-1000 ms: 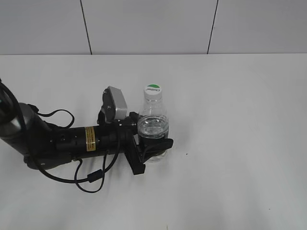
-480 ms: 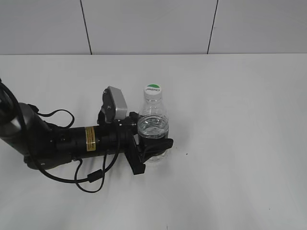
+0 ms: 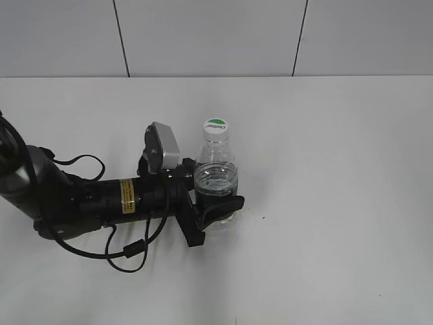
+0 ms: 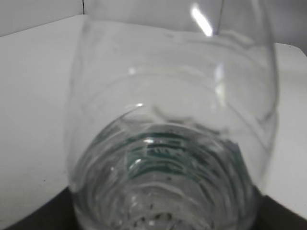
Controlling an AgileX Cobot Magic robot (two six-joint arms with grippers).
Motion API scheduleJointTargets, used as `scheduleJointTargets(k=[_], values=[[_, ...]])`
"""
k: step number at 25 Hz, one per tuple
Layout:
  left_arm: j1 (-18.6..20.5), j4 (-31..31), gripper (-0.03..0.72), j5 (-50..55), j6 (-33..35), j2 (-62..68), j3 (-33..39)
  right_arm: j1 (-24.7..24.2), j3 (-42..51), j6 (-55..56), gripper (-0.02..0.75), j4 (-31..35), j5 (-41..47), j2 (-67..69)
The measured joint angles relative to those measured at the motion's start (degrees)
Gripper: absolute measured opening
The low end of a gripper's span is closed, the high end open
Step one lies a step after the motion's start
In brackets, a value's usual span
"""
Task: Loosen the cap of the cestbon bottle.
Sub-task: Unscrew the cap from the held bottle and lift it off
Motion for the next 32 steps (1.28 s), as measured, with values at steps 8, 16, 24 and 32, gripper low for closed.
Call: scheduleJointTargets(k=[8,16,24,32], values=[[0.0,-0.1,0.403,-0.1,-0.1,0.0,0.0,0.1,-13.6,2.0,0.569,5.1,0.2,24.4],[0.0,-0.3,0.403,-0.2,-0.1,0.0,0.0,9.4,-23.0,4.7,0.570,1.4,0.2,38.4],[-0.1,-0.4,0.403,-0.2,-0.1,0.0,0.0,23.4,-32.5,6.8,0.590,-0.6,0.2,48.9],[-0.1,-0.4,0.403,-0.2,0.3,0.0,0.0,30.8,-36.5,7.6,0.590,-0.7,0.2,58.8]])
